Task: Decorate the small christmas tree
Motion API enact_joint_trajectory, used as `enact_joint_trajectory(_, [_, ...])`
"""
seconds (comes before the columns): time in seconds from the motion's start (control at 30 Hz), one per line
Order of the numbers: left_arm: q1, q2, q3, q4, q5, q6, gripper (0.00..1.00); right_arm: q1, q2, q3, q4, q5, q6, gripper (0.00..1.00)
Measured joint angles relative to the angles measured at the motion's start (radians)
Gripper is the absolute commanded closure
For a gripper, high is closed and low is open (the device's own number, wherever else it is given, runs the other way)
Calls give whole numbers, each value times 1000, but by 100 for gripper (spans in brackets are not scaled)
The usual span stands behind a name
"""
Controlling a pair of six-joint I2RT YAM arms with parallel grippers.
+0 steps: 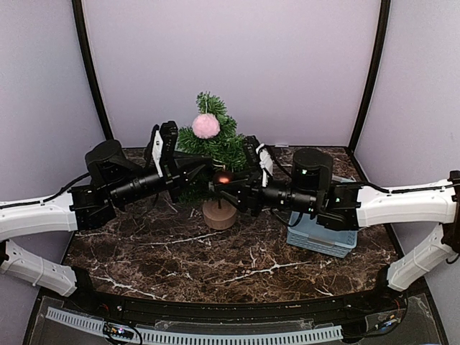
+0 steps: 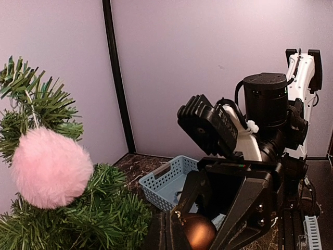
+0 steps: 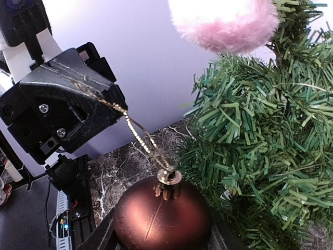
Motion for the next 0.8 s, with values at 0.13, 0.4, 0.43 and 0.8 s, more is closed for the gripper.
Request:
enact_joint_trajectory(0.13, [-5, 18, -1, 0, 3, -3, 100, 0, -8, -21, -3, 0, 7, 63])
enact_joint_trajectory(0.4, [-17, 53, -30, 0, -13, -11, 100, 0, -13, -82, -39, 2, 29, 64])
enact_joint_trajectory(0.43, [-18, 53, -35, 0, -13, -11, 100, 0, -14, -87, -43, 0, 32, 64])
enact_joint_trajectory(0.8, [-28, 53, -78, -2, -35, -10, 100, 0, -18, -101, -45, -11, 52, 64])
